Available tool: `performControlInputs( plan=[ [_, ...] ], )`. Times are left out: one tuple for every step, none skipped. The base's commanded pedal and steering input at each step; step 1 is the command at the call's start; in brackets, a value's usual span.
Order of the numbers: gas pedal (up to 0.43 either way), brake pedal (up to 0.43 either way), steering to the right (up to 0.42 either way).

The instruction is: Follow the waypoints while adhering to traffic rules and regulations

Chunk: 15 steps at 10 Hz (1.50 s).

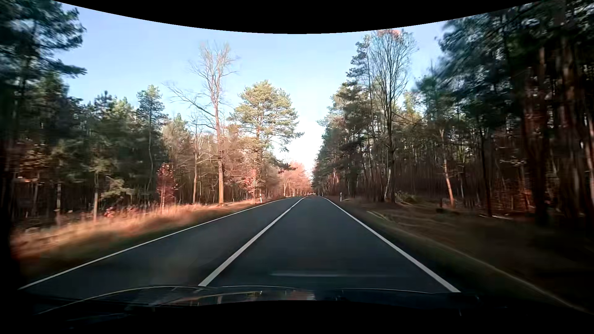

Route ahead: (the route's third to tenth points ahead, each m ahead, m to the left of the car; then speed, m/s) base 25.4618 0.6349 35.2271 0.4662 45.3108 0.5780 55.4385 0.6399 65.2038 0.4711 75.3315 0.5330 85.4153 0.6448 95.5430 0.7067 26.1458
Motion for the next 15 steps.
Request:
performControlInputs(
  plan=[
    [0.220, 0.000, 0.000],
    [0.220, 0.000, 0.000],
    [0.220, 0.000, 0.000],
    [0.220, 0.000, 0.000],
    [0.220, 0.000, 0.001],
    [0.220, 0.000, 0.001],
    [0.220, 0.000, 0.000],
    [0.220, 0.000, 0.000],
    [0.220, 0.000, 0.000],
    [0.220, 0.000, 0.000],
    [0.220, 0.000, 0.000],
    [0.209, 0.000, 0.000],
    [0.209, 0.000, 0.000],
    [0.197, 0.000, 0.000],
    [0.189, 0.000, 0.000]
  ],
)
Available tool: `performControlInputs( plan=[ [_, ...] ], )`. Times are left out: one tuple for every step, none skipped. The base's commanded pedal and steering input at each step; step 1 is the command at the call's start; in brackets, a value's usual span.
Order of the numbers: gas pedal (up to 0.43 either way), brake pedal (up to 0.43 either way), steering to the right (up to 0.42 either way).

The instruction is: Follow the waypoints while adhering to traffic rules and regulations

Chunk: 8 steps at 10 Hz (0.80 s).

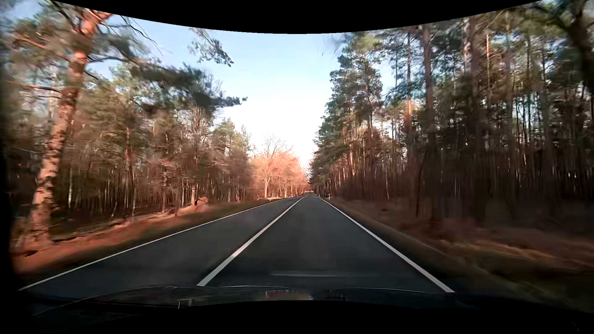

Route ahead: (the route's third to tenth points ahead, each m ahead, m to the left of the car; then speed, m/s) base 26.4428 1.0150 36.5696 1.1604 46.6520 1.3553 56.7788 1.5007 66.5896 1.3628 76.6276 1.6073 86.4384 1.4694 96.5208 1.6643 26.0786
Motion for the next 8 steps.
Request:
performControlInputs(
  plan=[
    [0.189, 0.000, 0.000],
    [0.189, 0.000, 0.000],
    [0.189, 0.000, -0.001],
    [0.189, 0.000, -0.002],
    [0.189, 0.000, -0.002],
    [0.189, 0.000, -0.003],
    [0.189, 0.000, -0.003],
    [0.189, 0.000, -0.003]
  ],
)
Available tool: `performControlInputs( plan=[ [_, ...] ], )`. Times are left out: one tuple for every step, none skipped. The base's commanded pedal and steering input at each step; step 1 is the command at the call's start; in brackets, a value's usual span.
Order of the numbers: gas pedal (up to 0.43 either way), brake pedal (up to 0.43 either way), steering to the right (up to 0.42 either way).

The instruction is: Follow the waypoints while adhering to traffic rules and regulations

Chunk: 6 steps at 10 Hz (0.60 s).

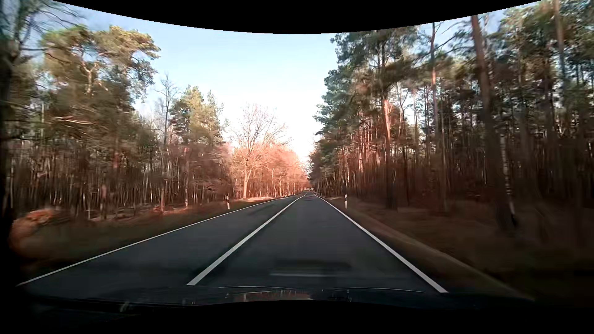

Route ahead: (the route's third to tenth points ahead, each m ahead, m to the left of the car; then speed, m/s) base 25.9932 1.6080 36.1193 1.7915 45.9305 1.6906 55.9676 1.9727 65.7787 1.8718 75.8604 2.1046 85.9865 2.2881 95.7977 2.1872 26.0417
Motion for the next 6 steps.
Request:
performControlInputs(
  plan=[
    [0.189, 0.000, -0.003],
    [0.189, 0.000, -0.003],
    [0.189, 0.000, -0.003],
    [0.189, 0.000, -0.003],
    [0.189, 0.000, -0.003],
    [0.189, 0.000, -0.003]
  ],
)
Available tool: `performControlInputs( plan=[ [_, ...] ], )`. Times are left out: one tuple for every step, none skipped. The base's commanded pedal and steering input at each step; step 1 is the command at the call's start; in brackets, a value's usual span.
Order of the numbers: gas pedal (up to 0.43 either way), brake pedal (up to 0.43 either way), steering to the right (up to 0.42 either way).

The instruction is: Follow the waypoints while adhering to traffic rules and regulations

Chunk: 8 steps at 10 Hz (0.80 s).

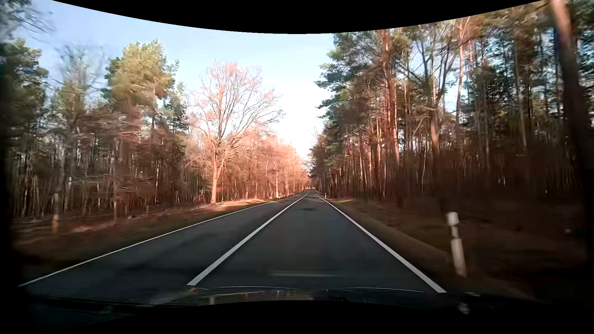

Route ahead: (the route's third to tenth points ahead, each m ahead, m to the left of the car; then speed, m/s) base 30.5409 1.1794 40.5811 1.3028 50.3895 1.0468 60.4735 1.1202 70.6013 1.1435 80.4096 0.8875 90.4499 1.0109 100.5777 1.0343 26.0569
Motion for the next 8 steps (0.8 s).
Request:
performControlInputs(
  plan=[
    [0.189, 0.000, -0.003],
    [0.189, 0.000, -0.003],
    [0.189, 0.000, -0.003],
    [0.189, 0.000, -0.003],
    [0.189, 0.000, -0.003],
    [0.189, 0.000, -0.003],
    [0.189, 0.000, -0.002],
    [0.189, 0.000, -0.002]
  ],
)
